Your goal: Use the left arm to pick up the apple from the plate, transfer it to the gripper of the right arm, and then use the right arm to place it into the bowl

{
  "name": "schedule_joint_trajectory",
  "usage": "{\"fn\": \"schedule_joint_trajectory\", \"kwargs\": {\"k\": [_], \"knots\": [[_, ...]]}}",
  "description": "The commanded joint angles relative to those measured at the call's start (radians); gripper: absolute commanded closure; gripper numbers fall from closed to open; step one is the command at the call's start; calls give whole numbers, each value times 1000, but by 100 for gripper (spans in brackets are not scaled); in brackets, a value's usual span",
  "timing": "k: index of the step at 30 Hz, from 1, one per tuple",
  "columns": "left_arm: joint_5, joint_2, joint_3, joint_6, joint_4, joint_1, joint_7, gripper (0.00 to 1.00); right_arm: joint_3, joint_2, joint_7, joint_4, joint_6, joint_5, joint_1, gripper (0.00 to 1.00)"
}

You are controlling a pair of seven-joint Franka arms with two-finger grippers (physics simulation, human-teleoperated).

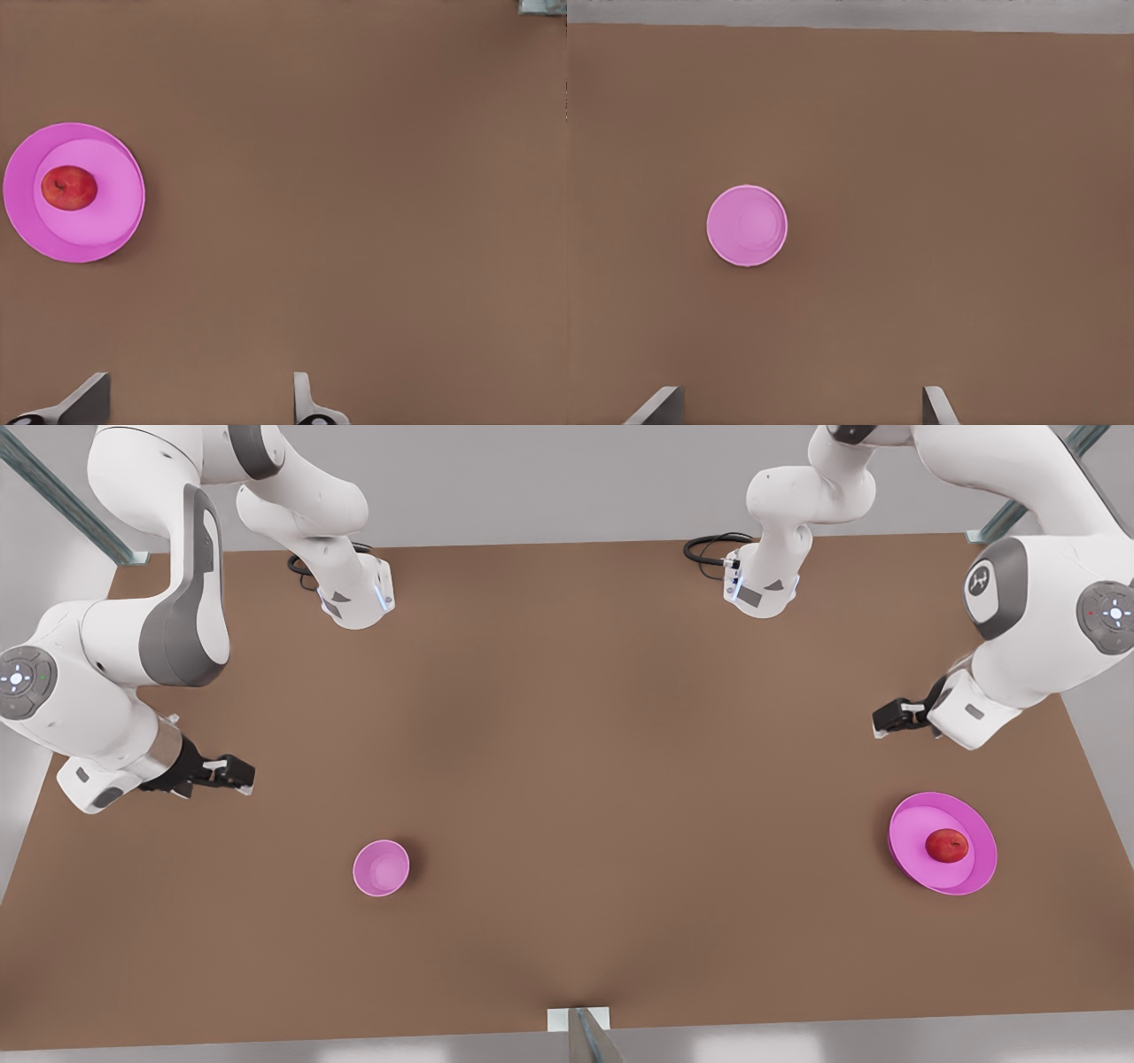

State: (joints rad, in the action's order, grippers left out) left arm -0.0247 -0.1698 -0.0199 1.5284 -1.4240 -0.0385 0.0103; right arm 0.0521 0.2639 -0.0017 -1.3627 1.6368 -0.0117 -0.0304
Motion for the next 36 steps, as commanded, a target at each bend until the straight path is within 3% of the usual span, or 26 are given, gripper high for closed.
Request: {"fn": "schedule_joint_trajectory", "kwargs": {"k": [1,7,11,20,36], "knots": [[2,-7,0,71,0,-1,-52,0,0,0,-7,0,21,-1,-2,0],[9,-195,-77,695,-162,109,-116,0,2,0,-4,5,25,-1,1,0],[-176,-344,-77,983,-227,216,-476,0,2,0,-3,11,25,1,4,0],[-250,-422,-150,1043,-277,270,-745,0,5,0,-7,17,25,1,9,0],[-317,-585,-149,1170,-277,270,-744,0,3,14,-12,27,25,2,6,0]]}}
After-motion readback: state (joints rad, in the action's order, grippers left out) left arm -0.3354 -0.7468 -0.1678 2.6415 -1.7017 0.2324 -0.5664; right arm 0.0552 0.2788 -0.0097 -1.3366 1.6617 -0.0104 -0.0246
